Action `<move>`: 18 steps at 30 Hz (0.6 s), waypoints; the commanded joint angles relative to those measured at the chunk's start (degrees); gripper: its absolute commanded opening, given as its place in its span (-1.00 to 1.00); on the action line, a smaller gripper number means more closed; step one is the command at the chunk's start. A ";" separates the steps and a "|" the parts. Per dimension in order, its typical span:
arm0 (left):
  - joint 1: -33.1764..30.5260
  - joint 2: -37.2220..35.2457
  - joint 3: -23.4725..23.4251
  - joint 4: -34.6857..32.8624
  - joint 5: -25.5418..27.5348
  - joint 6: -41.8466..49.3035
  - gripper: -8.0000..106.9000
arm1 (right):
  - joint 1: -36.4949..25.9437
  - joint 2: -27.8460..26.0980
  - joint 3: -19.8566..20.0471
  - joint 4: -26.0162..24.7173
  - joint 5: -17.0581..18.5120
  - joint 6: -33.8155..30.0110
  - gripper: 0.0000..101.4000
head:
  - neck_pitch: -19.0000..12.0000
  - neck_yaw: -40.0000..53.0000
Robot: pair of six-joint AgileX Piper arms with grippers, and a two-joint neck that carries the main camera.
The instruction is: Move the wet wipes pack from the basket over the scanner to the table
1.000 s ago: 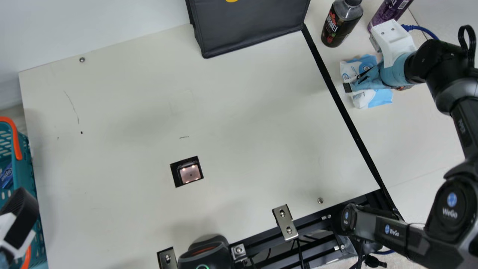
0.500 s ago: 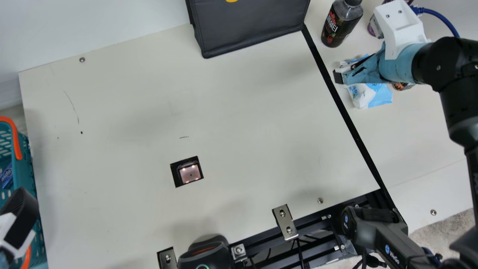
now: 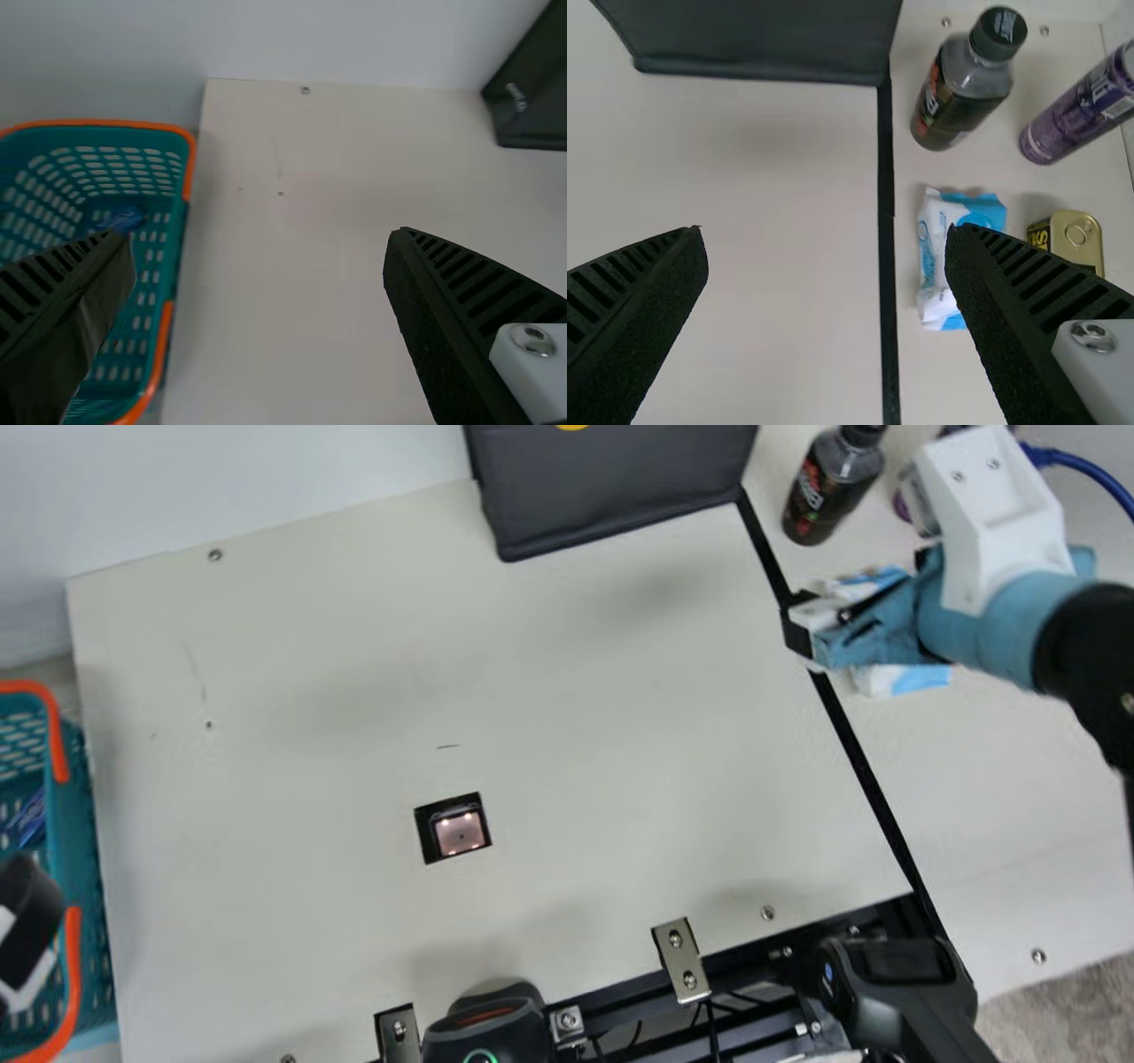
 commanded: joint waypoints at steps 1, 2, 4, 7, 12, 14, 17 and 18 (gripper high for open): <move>0.00 0.00 0.00 0.00 0.00 0.00 0.71 | 2.22 -2.08 -0.37 -1.19 1.14 2.92 0.87 | -1.75 5.28; 0.30 0.00 -0.25 0.43 0.00 0.63 0.71 | 3.11 -2.96 -0.62 -1.60 1.69 3.92 0.87 | -1.75 6.62; 0.30 0.00 -0.25 0.57 0.00 0.97 0.71 | 4.90 -4.72 -1.13 -2.43 2.79 5.94 0.87 | -1.75 9.31; 0.30 0.00 -0.25 0.57 0.00 0.97 0.71 | 7.56 -7.33 -1.89 -3.66 4.42 8.93 0.87 | -1.75 13.29; 0.30 0.00 -0.25 0.57 0.00 0.97 0.71 | 12.02 -11.71 -3.15 -5.72 7.15 13.94 0.87 | -1.75 14.59; 0.30 0.00 -0.25 0.57 0.00 0.97 0.71 | 13.80 -13.46 -3.66 -6.54 8.24 15.95 0.87 | -1.75 14.59; 0.30 0.00 -0.25 0.57 0.00 0.97 0.71 | 14.09 -13.83 -4.00 -6.88 8.96 16.14 0.87 | -1.75 14.59; 0.30 0.00 -0.25 0.57 0.00 0.97 0.71 | 14.67 -14.45 -4.00 -6.96 9.23 17.13 0.87 | -1.75 14.59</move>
